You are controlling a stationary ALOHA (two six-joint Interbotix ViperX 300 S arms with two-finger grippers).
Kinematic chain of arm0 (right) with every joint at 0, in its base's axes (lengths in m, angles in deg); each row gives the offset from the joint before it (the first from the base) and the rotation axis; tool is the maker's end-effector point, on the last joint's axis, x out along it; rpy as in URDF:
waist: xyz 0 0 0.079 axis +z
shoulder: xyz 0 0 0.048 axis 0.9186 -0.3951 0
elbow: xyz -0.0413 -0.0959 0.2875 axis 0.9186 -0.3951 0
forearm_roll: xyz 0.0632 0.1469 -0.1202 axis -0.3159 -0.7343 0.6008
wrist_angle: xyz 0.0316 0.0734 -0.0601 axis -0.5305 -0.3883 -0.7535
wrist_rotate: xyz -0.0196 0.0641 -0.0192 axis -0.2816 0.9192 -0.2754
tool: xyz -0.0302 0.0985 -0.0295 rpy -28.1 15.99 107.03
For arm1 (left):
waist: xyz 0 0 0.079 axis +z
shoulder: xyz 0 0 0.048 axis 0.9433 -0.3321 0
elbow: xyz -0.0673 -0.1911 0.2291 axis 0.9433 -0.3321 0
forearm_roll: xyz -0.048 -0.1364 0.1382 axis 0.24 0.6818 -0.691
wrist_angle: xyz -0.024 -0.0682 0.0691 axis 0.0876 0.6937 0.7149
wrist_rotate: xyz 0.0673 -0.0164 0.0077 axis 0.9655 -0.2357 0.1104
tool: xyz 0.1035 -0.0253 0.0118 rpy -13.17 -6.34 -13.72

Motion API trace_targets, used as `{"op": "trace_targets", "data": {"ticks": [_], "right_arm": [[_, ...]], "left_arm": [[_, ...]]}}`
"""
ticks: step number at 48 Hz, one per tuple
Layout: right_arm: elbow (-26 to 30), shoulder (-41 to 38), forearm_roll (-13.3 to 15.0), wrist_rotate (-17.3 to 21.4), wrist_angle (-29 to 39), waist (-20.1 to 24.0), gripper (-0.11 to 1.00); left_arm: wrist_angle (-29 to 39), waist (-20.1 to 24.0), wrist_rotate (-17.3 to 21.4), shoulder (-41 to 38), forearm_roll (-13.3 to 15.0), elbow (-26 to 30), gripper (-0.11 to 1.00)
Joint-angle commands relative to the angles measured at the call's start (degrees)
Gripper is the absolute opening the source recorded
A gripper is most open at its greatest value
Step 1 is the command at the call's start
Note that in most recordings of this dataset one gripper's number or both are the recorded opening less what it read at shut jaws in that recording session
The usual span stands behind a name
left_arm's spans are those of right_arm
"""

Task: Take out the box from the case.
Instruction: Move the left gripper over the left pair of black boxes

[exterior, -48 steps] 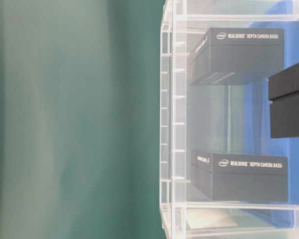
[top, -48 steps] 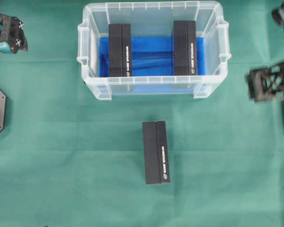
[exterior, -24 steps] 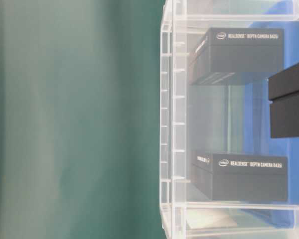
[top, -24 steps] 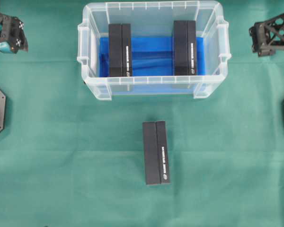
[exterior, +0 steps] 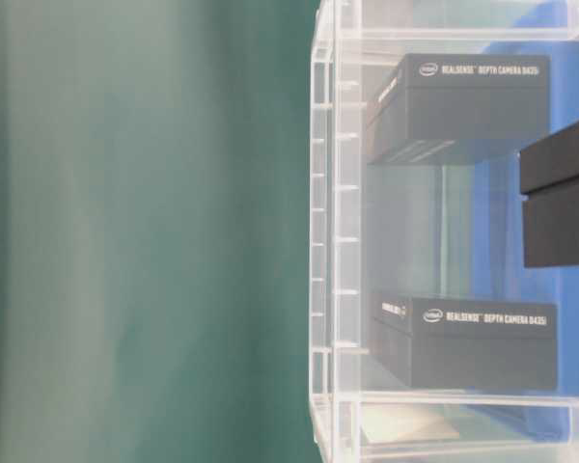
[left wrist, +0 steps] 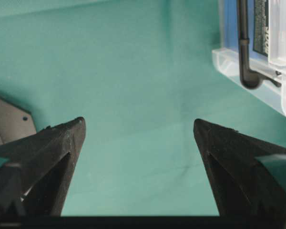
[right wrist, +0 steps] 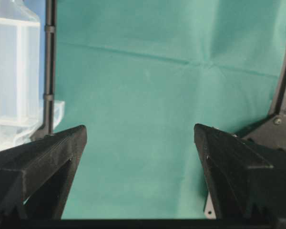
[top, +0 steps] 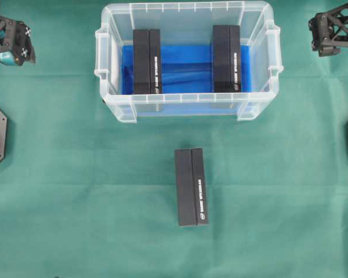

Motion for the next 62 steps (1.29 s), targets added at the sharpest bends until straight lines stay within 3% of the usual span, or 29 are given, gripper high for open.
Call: {"op": "trace_targets", "data": {"ticks": [1,13,27,62], "right_arm": [[1.3,0.3,-0.1,-0.2,-0.4,0.0,0.92],[1.4,0.1,-0.2,-0.2,-1.2,-0.1,0.92],[1.4,-0.4,-0.2,-0.4,-2.5,-0.1,0.92],[1.1,-1.1,0.2,-2.5,-5.1,-0.1,0.92]], "left_arm": [[-0.2,0.0,0.2,-0.4,-0.2,1.8,0.95],[-0.4,-1.5,-0.3,-4.2,-0.1,4.5,0.95],[-0.5,-4.1,-1.2,-12.8,-0.1,11.5,0.95],[0.1,-9.7,-4.4,-34.9,-0.4,38.0,0.95]]}}
